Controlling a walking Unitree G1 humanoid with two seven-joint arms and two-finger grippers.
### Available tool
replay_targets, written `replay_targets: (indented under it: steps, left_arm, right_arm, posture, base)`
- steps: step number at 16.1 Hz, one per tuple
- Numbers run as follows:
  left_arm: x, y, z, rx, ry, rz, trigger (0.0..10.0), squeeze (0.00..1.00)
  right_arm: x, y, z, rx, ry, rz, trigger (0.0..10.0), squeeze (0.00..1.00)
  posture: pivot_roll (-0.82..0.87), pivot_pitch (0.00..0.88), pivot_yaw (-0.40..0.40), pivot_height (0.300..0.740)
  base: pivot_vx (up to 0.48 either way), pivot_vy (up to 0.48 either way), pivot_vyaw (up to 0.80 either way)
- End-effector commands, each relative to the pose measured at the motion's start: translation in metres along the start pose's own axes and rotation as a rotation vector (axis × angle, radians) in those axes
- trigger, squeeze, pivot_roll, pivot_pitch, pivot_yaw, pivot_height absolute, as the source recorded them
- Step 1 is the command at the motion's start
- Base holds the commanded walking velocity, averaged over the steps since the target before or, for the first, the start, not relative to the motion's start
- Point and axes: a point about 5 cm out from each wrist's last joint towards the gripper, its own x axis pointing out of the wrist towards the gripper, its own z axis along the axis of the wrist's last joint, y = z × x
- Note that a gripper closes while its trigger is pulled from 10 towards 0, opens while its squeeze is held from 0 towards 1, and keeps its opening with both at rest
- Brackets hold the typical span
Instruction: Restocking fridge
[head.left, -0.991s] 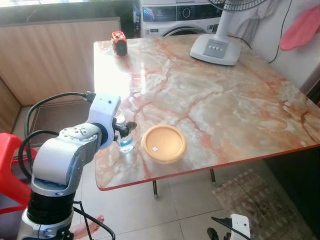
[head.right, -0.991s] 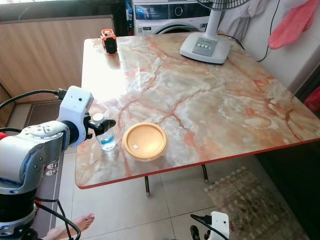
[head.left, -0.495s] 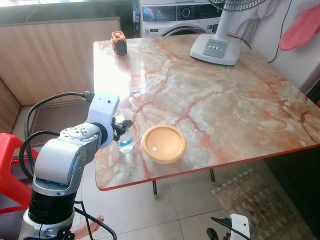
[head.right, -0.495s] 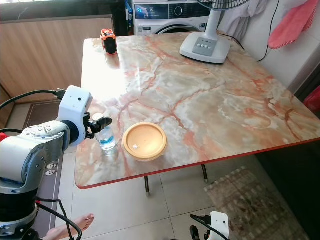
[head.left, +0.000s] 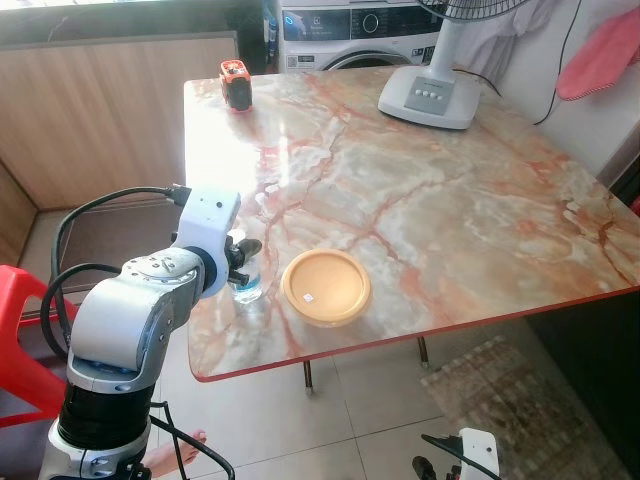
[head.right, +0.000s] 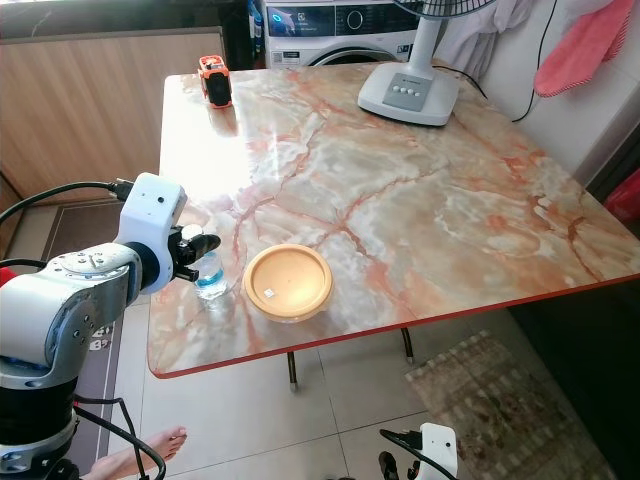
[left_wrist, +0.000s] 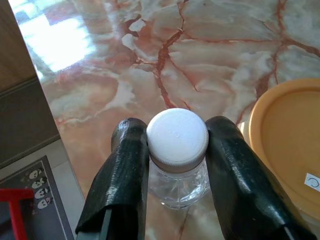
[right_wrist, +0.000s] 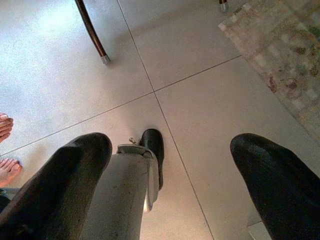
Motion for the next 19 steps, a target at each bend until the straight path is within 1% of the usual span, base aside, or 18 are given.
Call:
replay_targets:
  steps: [1, 3, 5, 7, 8, 9, 10, 11, 12, 14, 15, 16, 17, 18, 19]
  left_arm:
    - [0.003, -0.004, -0.008, 0.001, 0.034, -0.015, 0.0, 0.00]
    - [0.003, -0.004, -0.007, 0.003, 0.027, -0.012, 0.0, 0.00]
    - [0.004, 0.000, -0.002, 0.003, -0.017, 0.035, 0.0, 0.00]
    - [0.003, 0.006, 0.004, 0.004, -0.078, 0.080, 0.0, 0.00]
    - [0.002, 0.011, 0.009, 0.009, -0.130, 0.132, 0.0, 0.00]
    - [0.001, 0.019, 0.015, 0.015, -0.202, 0.207, 0.0, 0.00]
    - [-0.001, 0.021, 0.020, -0.013, -0.259, 0.223, 2.2, 0.00]
    - [-0.003, 0.023, 0.024, 0.002, -0.313, 0.251, 10.0, 0.00]
    - [-0.003, 0.025, 0.022, 0.004, -0.357, 0.276, 10.0, 0.00]
    - [-0.001, 0.026, 0.008, 0.054, -0.398, 0.332, 10.0, 0.00]
    - [-0.002, 0.029, 0.005, 0.031, -0.416, 0.369, 10.0, 0.00]
    - [-0.005, 0.032, 0.005, 0.058, -0.439, 0.423, 10.0, 0.00]
    - [-0.009, 0.037, 0.004, 0.139, -0.490, 0.521, 10.0, 0.00]
    - [-0.013, 0.039, -0.002, 0.226, -0.526, 0.599, 10.0, 0.00]
    - [-0.013, 0.039, -0.009, 0.233, -0.535, 0.615, 10.0, 0.00]
  right_arm:
    - [-0.002, -0.003, -0.005, 0.002, 0.025, -0.007, 10.0, 0.00]
    - [-0.002, -0.003, -0.006, 0.004, 0.026, -0.007, 10.0, 0.00]
    - [-0.002, -0.004, -0.006, 0.005, 0.027, -0.007, 10.0, 0.00]
    - [-0.002, -0.004, -0.007, 0.003, 0.029, -0.005, 10.0, 0.00]
    - [-0.002, -0.004, -0.007, 0.001, 0.030, -0.005, 10.0, 0.00]
    - [-0.002, -0.004, -0.007, 0.000, 0.030, -0.003, 10.0, 0.00]
    - [-0.002, -0.004, -0.007, 0.001, 0.030, -0.003, 10.0, 0.00]
    - [-0.002, -0.004, -0.006, -0.001, 0.030, -0.003, 10.0, 0.00]
    - [-0.002, -0.004, -0.006, -0.003, 0.031, -0.002, 10.0, 0.00]
    - [-0.002, -0.004, -0.006, -0.013, 0.031, 0.000, 10.0, 0.00]
    - [-0.002, -0.004, -0.006, -0.014, 0.030, 0.000, 10.0, 0.00]
    - [-0.002, -0.005, -0.006, -0.008, 0.028, -0.005, 10.0, 0.00]
    - [-0.002, -0.005, -0.006, -0.004, 0.027, -0.012, 10.0, 0.00]
    - [-0.002, -0.005, -0.006, -0.010, 0.030, -0.012, 10.0, 0.00]
    - [-0.002, -0.005, -0.006, -0.009, 0.029, -0.011, 10.0, 0.00]
  posture:
    - [-0.09, 0.101, -0.076, 0.740]
    - [-0.09, 0.100, -0.076, 0.740]
    - [-0.09, 0.101, -0.076, 0.740]
    - [-0.09, 0.100, -0.076, 0.740]
    - [-0.09, 0.100, -0.077, 0.740]
    - [-0.09, 0.100, -0.077, 0.740]
    - [-0.09, 0.101, -0.078, 0.740]
    - [-0.08, 0.100, -0.079, 0.740]
    - [-0.08, 0.099, -0.079, 0.740]
    - [-0.09, 0.099, -0.077, 0.740]
    - [-0.10, 0.098, -0.077, 0.740]
    - [-0.09, 0.099, -0.077, 0.740]
    - [-0.09, 0.096, -0.077, 0.740]
    - [-0.09, 0.097, -0.078, 0.740]
    - [-0.09, 0.094, -0.076, 0.740]
  base:
    - [0.000, 0.000, 0.00]
    - [0.000, 0.000, 0.00]
    - [0.000, 0.000, 0.00]
    - [0.000, 0.000, 0.00]
    - [0.000, 0.000, 0.00]
    - [0.000, 0.000, 0.00]
    - [0.000, 0.000, 0.00]
    - [0.000, 0.000, 0.00]
    - [0.000, 0.000, 0.00]
    - [0.000, 0.000, 0.00]
    - [0.000, 0.000, 0.00]
    - [0.000, 0.000, 0.00]
    - [0.000, 0.000, 0.00]
    - [0.000, 0.000, 0.00]
    - [0.000, 0.000, 0.00]
